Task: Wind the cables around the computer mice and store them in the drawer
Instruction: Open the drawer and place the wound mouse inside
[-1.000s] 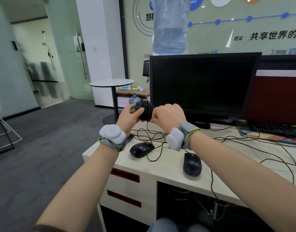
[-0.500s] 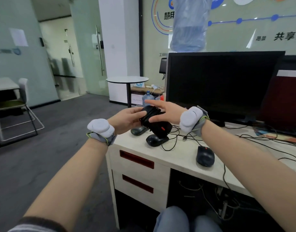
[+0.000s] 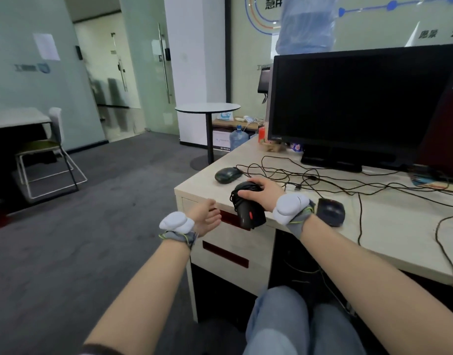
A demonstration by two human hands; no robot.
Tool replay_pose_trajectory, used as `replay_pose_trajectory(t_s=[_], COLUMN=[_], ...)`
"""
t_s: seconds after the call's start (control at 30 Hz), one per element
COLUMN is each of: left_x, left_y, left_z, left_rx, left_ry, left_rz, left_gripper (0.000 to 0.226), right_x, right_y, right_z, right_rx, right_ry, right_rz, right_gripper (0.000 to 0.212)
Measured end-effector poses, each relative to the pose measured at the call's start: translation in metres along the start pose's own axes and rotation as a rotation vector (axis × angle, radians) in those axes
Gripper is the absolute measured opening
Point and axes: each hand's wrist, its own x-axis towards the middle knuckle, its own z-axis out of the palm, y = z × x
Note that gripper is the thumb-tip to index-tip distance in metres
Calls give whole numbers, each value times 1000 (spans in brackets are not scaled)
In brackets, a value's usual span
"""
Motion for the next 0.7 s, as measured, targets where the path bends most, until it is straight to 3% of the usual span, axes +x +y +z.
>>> replay_pose_trajectory(t_s=[0.07,0.2,0.33,0.43,0.6,0.7], left_x=[10,22,28,28,5,-21], left_y=[-15,-18,-19,-21,-26,-24], left_z=[6,21,21,16,1,-21], left_rx=[-99,-190,-188,-199,-107,223], left_ry=[57,67,104,71,71,106], left_rz=[-59,-76,-109,-130,-129,-114], left_gripper=[44,41,40,49,31,21], right_x=[-2,-7,-11,-12,-9,-11], right_y=[11,21,25,25,24,15], right_z=[-1,-13,-23,-24,-19,-9], right_rx=[38,70,65,56,32,7], right_ry=[11,33,58,49,40,6], right_rz=[30,51,66,56,34,-5], right_gripper=[39,29,34,30,24,24])
